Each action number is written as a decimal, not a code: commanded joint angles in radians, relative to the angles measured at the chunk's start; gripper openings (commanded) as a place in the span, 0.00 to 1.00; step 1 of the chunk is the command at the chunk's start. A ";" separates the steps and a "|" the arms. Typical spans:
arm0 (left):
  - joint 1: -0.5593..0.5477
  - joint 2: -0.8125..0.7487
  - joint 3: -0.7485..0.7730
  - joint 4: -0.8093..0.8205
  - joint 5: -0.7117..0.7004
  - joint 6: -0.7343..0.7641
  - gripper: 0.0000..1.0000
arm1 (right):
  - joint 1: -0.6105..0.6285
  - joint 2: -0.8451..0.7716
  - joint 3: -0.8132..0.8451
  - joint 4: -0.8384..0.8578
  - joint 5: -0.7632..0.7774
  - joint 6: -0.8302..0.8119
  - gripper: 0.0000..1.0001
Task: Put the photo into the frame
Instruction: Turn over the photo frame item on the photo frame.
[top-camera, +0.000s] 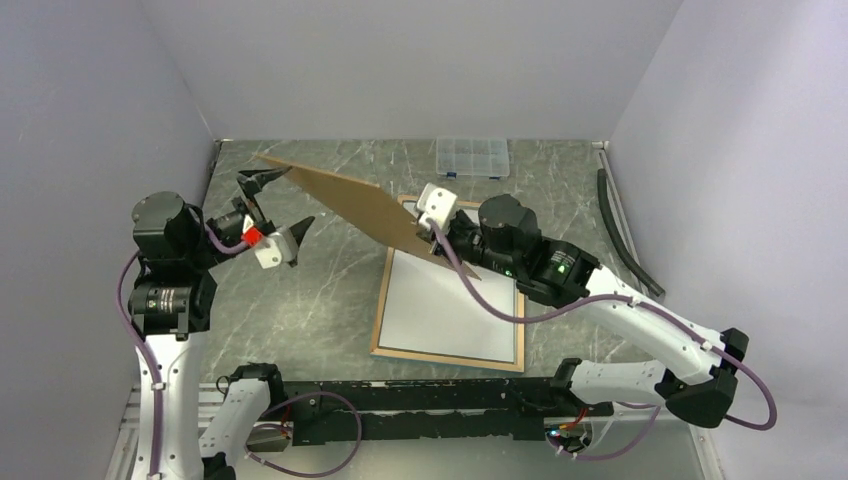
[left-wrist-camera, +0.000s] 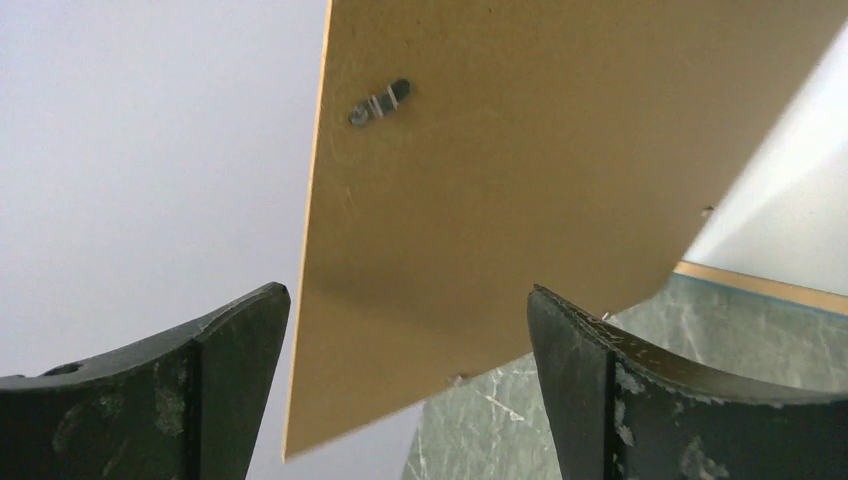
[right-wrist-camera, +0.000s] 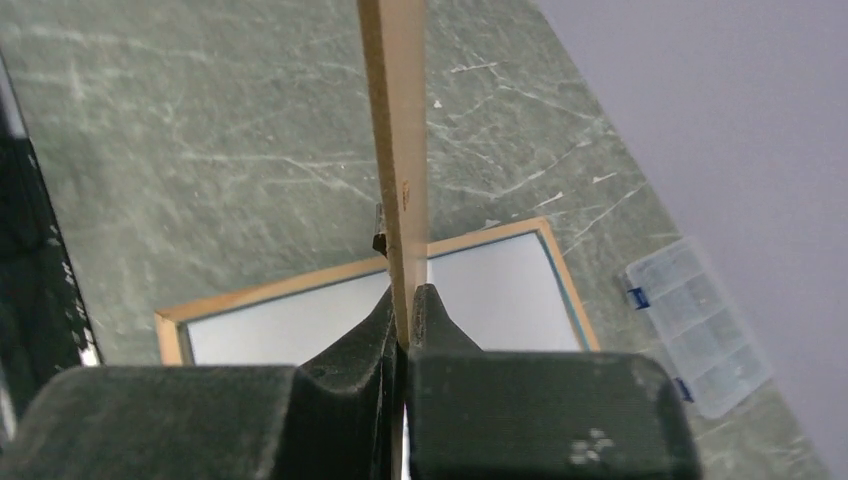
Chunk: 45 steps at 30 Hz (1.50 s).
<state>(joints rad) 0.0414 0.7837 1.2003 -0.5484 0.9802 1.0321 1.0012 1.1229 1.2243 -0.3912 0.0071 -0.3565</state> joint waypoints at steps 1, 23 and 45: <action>-0.002 -0.008 -0.023 0.282 -0.081 -0.288 0.94 | -0.070 -0.007 0.110 0.141 -0.061 0.204 0.00; 0.023 0.282 0.033 0.100 -0.565 -0.728 0.91 | -0.805 0.119 0.044 0.185 -1.003 1.125 0.00; -0.066 0.606 -0.126 -0.034 -0.323 -0.503 0.75 | -1.161 0.053 -0.319 -0.141 -1.077 0.823 0.00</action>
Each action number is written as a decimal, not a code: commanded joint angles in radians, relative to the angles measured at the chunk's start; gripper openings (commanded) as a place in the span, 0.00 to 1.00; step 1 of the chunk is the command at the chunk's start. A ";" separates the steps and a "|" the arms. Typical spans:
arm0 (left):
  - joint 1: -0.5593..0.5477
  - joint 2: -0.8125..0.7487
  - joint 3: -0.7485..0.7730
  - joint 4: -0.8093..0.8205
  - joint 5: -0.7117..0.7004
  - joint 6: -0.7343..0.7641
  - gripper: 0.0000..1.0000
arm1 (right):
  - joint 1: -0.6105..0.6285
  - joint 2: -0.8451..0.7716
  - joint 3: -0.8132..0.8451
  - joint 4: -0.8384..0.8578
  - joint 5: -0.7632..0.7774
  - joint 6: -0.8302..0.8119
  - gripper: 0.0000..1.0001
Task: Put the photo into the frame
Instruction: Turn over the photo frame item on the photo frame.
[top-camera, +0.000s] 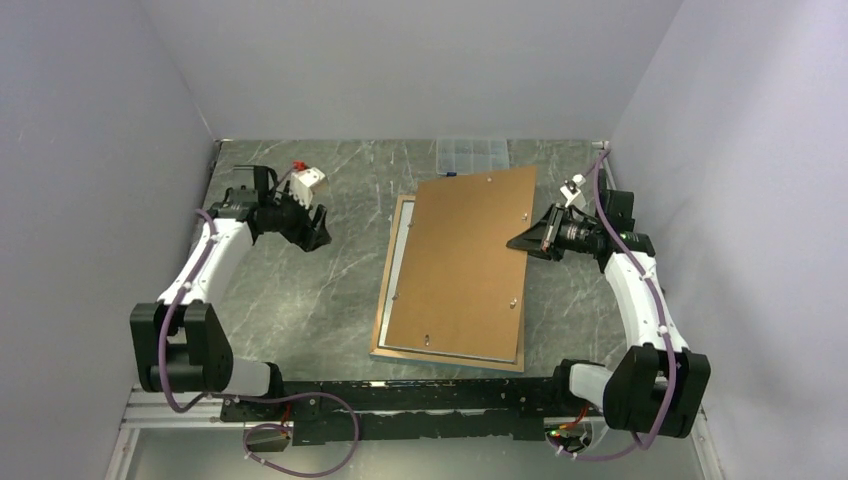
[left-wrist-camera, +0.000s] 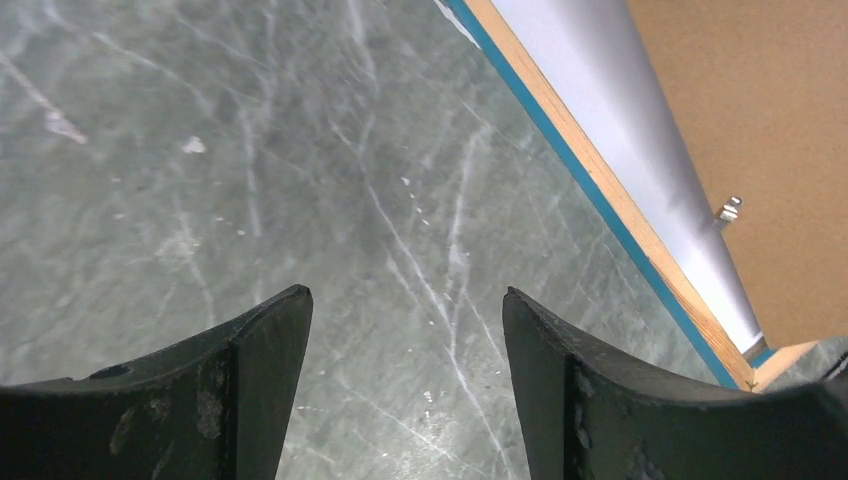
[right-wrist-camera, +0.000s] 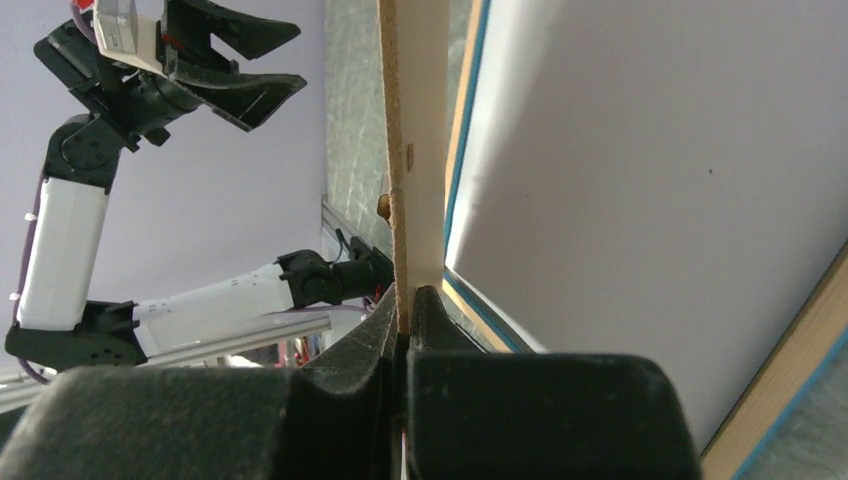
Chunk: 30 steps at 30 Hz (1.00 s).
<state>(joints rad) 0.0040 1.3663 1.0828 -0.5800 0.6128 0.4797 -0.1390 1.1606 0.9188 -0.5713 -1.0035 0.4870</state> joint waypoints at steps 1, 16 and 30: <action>-0.029 0.034 -0.014 0.011 0.047 0.051 0.74 | -0.024 0.032 -0.016 0.050 -0.078 -0.021 0.00; -0.092 0.115 -0.062 0.100 -0.007 0.052 0.58 | -0.030 0.194 0.030 0.117 -0.092 -0.002 0.00; -0.205 0.289 -0.029 0.172 -0.023 -0.011 0.44 | -0.019 0.262 0.023 0.172 -0.113 0.018 0.00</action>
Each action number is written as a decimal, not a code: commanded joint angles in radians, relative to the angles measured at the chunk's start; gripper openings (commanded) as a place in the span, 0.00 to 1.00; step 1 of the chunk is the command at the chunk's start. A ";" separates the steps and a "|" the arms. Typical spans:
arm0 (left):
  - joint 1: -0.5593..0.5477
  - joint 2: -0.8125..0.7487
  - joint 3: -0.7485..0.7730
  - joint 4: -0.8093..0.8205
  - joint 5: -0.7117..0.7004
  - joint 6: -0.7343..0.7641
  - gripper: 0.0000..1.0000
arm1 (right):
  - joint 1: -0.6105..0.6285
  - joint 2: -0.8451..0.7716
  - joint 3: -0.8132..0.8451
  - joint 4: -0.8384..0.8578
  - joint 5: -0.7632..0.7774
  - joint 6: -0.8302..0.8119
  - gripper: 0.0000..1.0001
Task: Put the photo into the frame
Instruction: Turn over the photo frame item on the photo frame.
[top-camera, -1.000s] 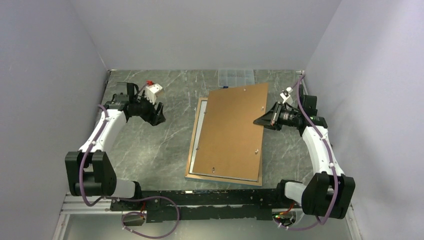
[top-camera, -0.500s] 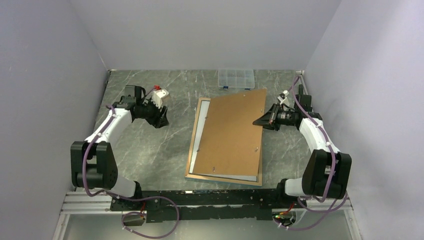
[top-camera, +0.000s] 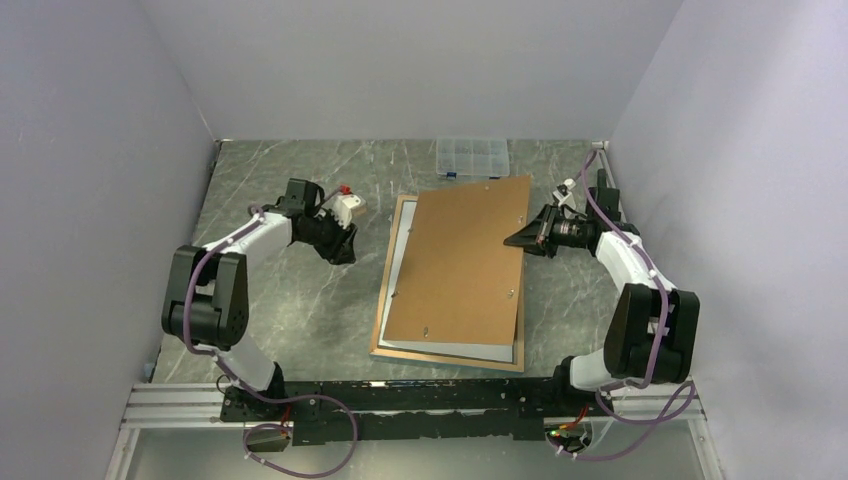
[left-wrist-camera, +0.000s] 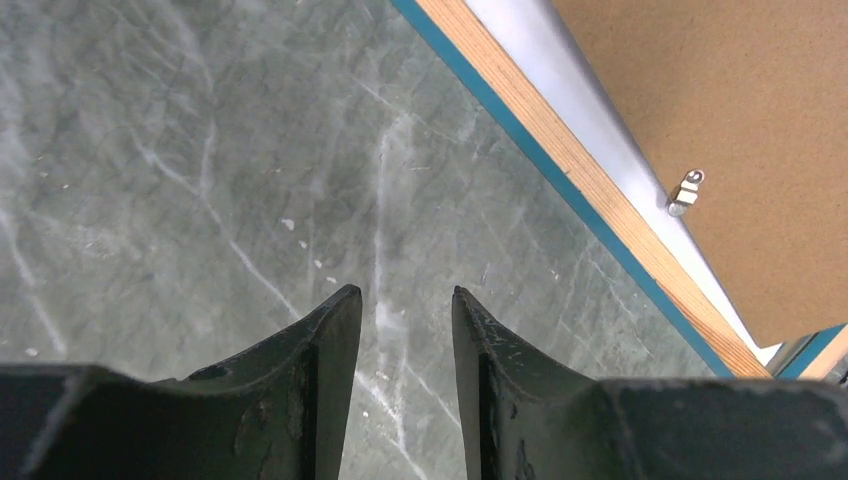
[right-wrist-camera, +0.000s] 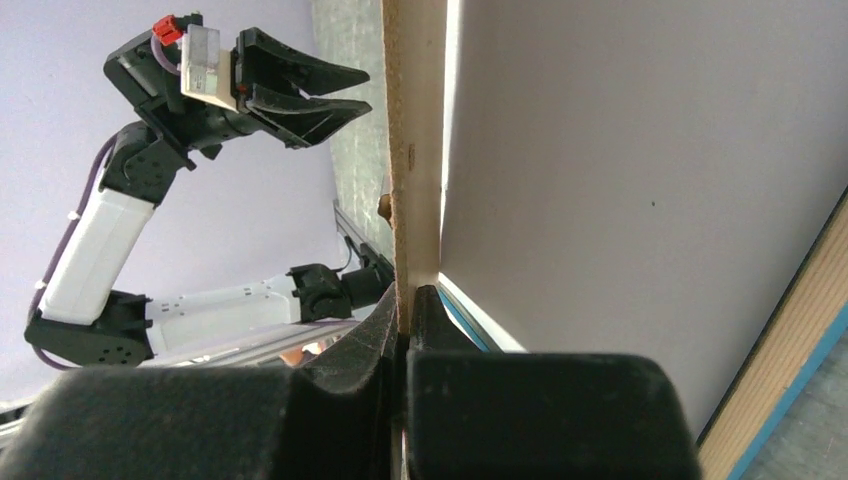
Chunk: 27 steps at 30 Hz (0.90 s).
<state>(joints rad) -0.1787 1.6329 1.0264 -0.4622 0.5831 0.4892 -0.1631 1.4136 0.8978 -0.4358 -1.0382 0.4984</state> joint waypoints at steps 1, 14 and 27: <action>-0.028 0.031 0.031 0.063 0.008 -0.024 0.43 | 0.009 0.013 0.042 0.040 -0.075 0.008 0.00; -0.112 0.156 0.077 0.095 0.010 -0.044 0.36 | 0.079 0.079 0.069 -0.004 -0.055 -0.043 0.00; -0.167 0.223 0.139 0.043 -0.070 -0.034 0.32 | 0.080 0.153 0.155 -0.142 0.048 -0.145 0.00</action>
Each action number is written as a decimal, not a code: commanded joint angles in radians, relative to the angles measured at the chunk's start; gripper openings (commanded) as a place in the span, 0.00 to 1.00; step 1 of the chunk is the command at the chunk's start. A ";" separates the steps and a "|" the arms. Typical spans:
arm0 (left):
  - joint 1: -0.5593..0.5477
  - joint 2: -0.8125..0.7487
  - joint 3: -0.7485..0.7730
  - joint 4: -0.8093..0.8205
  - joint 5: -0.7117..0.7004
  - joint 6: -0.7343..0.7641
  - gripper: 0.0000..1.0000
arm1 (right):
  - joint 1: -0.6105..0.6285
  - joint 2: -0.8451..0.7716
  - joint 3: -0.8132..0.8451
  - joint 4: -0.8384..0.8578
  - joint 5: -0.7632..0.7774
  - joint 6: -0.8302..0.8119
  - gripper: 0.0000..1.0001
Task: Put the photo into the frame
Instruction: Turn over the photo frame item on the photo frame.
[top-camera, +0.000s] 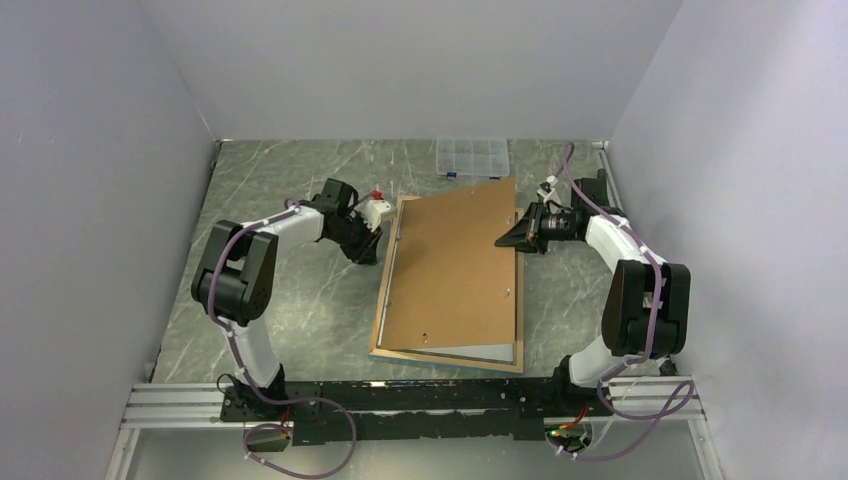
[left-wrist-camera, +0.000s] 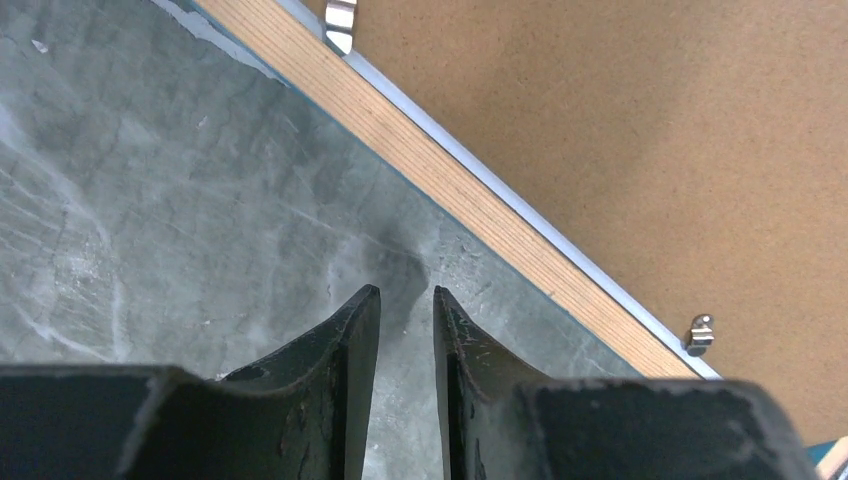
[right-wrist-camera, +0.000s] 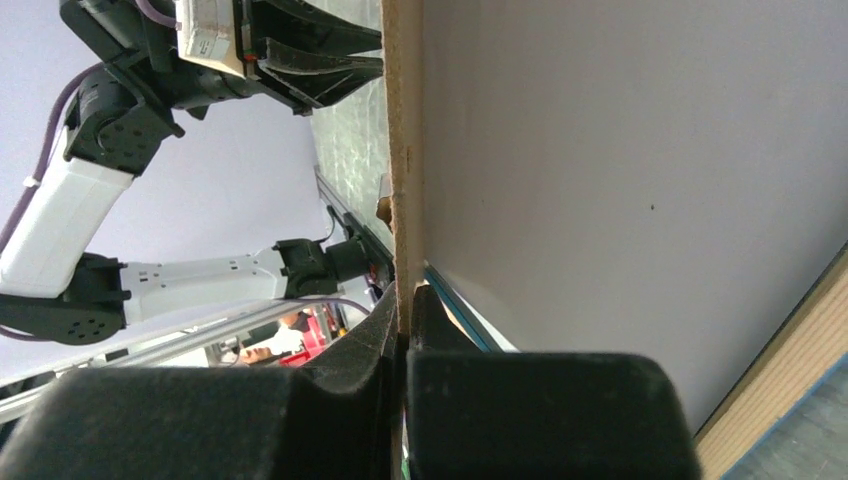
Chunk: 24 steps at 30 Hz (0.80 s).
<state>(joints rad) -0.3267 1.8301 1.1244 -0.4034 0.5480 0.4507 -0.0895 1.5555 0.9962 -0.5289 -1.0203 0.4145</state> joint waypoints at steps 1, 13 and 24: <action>-0.023 0.028 0.042 -0.015 -0.038 0.005 0.32 | 0.007 0.015 0.057 -0.059 0.044 -0.068 0.00; -0.052 0.048 0.049 -0.052 -0.062 0.040 0.23 | 0.043 -0.010 -0.023 -0.017 0.214 -0.033 0.00; -0.076 0.021 0.031 -0.068 -0.031 0.047 0.14 | 0.067 -0.028 -0.081 0.042 0.333 0.010 0.09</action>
<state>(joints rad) -0.3847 1.8713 1.1652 -0.4335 0.4950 0.4778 -0.0456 1.5528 0.9588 -0.5144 -0.8860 0.4267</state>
